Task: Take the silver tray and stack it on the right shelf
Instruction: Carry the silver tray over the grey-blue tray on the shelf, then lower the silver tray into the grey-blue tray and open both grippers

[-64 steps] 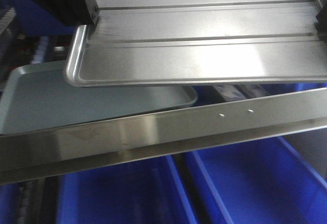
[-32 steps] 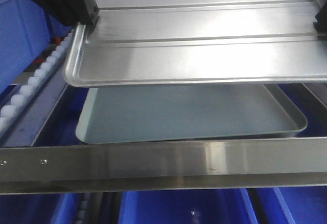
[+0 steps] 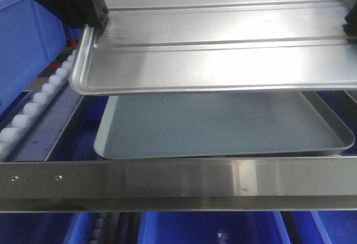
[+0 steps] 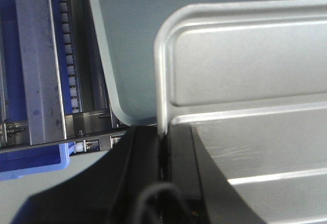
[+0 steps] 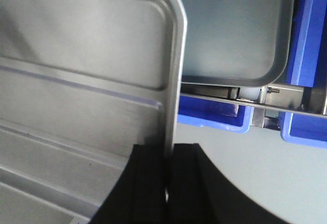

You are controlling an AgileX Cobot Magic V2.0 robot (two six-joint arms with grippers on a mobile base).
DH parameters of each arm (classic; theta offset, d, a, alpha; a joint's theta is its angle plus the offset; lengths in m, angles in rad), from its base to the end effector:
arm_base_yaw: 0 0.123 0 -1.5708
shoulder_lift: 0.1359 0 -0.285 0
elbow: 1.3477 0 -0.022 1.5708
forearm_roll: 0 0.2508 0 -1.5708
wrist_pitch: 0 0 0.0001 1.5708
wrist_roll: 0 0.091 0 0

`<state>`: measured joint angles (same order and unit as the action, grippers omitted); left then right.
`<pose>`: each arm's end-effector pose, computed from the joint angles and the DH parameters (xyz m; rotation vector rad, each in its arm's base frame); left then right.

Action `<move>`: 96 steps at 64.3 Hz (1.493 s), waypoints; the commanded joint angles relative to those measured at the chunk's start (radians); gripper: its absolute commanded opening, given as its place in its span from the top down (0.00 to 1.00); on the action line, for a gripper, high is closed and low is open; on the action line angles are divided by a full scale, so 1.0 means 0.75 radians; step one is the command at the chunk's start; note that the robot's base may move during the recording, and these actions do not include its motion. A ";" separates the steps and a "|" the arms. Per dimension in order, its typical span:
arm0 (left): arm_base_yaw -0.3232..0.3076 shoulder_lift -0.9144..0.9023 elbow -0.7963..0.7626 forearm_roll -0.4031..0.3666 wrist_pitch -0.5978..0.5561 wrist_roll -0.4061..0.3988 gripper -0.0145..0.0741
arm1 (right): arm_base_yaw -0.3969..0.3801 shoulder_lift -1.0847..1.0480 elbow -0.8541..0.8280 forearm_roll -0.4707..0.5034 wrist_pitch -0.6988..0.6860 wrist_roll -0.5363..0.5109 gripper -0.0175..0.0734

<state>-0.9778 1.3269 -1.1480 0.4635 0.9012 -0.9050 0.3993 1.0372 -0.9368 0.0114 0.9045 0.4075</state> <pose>0.1781 -0.2072 0.3365 0.3110 2.4237 -0.2573 0.1802 0.0769 0.3321 0.0154 2.5230 0.3486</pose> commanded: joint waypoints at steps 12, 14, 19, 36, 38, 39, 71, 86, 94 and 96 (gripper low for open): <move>0.003 -0.042 -0.027 0.107 0.088 0.035 0.95 | -0.011 -0.028 -0.036 -0.104 -0.030 -0.013 0.74; 0.003 -0.042 -0.027 0.107 0.088 0.035 0.95 | -0.011 -0.028 -0.036 -0.104 -0.030 -0.013 0.74; 0.003 -0.042 -0.027 0.107 0.088 0.035 0.95 | -0.011 -0.028 -0.036 -0.104 -0.030 -0.013 0.74; 0.003 -0.042 -0.029 0.107 0.078 0.035 0.95 | -0.011 -0.028 -0.036 -0.103 -0.037 -0.013 0.74; 0.003 -0.042 -0.029 0.107 0.061 0.035 0.95 | -0.011 -0.028 -0.038 -0.103 -0.044 -0.013 0.74; 0.003 -0.042 -0.029 0.107 0.052 0.035 0.95 | -0.011 -0.028 -0.039 -0.103 -0.048 -0.013 0.74; 0.284 0.032 -0.040 0.070 -0.363 0.078 0.95 | -0.015 0.238 -0.293 -0.209 -0.030 -0.014 0.74; 0.305 0.268 -0.142 0.083 -0.366 0.132 0.95 | -0.121 0.473 -0.417 -0.230 -0.003 -0.042 0.74; 0.317 0.387 -0.182 0.127 -0.396 0.132 0.95 | -0.164 0.581 -0.417 -0.230 -0.040 -0.063 0.74; 0.317 0.418 -0.188 0.162 -0.417 0.132 0.95 | -0.172 0.611 -0.417 -0.230 -0.051 -0.063 0.74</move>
<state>-0.7514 1.6252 -1.2484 0.4743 0.6041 -0.8350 0.2980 1.4813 -1.2117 -0.0925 0.9013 0.3832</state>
